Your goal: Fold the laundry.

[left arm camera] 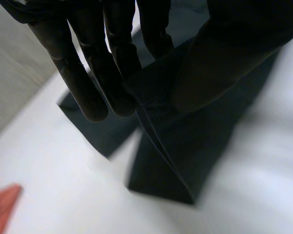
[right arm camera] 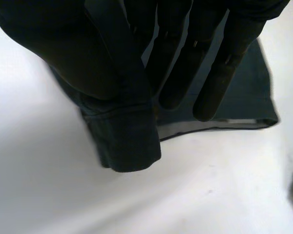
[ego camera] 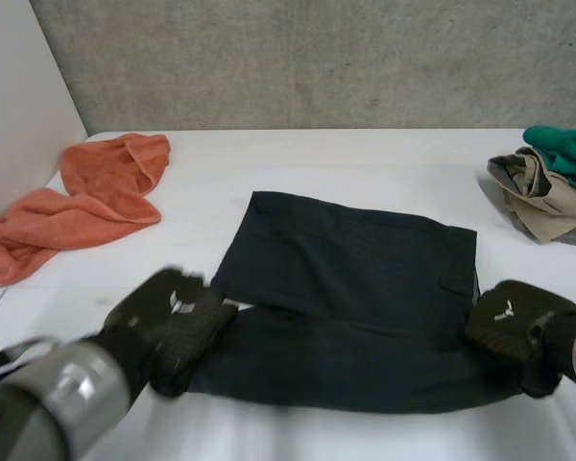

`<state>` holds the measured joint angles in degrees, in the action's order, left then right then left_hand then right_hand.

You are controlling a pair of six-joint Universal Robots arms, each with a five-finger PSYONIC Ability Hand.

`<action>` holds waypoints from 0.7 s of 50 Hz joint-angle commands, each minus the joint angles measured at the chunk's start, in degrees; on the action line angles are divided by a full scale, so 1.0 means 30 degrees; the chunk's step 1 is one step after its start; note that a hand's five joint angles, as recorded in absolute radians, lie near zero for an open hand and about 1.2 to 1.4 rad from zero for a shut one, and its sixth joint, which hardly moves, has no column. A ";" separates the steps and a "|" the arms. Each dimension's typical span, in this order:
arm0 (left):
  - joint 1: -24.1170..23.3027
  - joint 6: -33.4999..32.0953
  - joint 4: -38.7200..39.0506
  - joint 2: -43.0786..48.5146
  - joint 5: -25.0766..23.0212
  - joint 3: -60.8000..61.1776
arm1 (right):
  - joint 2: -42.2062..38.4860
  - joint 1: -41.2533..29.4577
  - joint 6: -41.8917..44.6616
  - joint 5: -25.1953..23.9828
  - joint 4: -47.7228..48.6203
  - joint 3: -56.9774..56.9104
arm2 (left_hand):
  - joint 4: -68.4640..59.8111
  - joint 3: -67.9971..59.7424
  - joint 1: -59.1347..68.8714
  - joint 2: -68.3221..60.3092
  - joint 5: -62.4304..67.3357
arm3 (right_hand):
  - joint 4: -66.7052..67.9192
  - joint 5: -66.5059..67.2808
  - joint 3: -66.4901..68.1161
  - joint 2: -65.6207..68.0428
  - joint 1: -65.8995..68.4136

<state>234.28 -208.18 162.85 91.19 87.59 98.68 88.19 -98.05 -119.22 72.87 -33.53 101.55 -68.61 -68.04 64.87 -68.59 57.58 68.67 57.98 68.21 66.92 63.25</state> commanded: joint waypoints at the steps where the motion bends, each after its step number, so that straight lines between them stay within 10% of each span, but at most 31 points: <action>1: 0.0423 0.0020 0.6649 0.5806 0.0098 -0.4237 | -0.3961 -0.0683 -0.3645 0.1166 0.5106 -0.3025 | -0.3796 -0.3987 0.5043 -0.3804 0.4140 | 0.3778 0.4007 0.3930 0.4359 0.5583; 16: 0.2182 -0.1855 1.2953 1.8846 -0.0048 -1.7860 | -1.3365 -0.3234 -0.4058 0.5505 1.5419 -1.1376 | -0.3796 -0.3987 0.5043 -0.3804 0.4140 | 0.3742 0.3972 0.3895 0.4323 0.5547; 18: 0.2153 -0.1651 1.3012 1.9899 -0.0310 -1.8972 | -1.4273 -0.3234 -0.4087 0.5621 1.6561 -1.2108 | 0.0915 0.0724 0.0332 0.0907 -0.0571 | -0.6854 -0.6624 -0.6701 -0.6273 -0.5049; 20: 0.2123 -0.1505 1.3071 2.0168 -0.0719 -1.9242 | -1.5621 -0.3234 -0.4087 0.5944 1.8028 -1.3016 | 1.9537 1.9346 -1.8291 1.9530 -1.9193 | -1.9556 -1.9326 -1.9403 -1.8974 -1.7750; 26: 0.1889 -0.0421 1.3305 1.9790 -0.0489 -1.8280 | -1.6066 -0.3292 -0.5052 0.6354 1.9117 -1.3256 | 1.9537 1.9346 -1.8291 1.9530 -1.9193 | -1.9556 -1.9326 -1.9403 -1.8974 -1.7750; 35: 0.2123 0.1629 1.3393 1.3348 0.0216 -1.0227 | -0.9683 -0.2357 -1.1143 0.4513 1.2619 -0.8043 | 1.9537 1.9346 -1.8291 1.9530 -1.9193 | -1.9556 -1.9326 -1.9403 -1.8974 -1.7750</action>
<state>240.28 -206.91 202.81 143.46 87.47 52.54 46.46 -107.23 -141.34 91.07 17.86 67.57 -11.66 -12.40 11.11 -11.92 2.76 12.52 2.73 12.36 12.41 12.90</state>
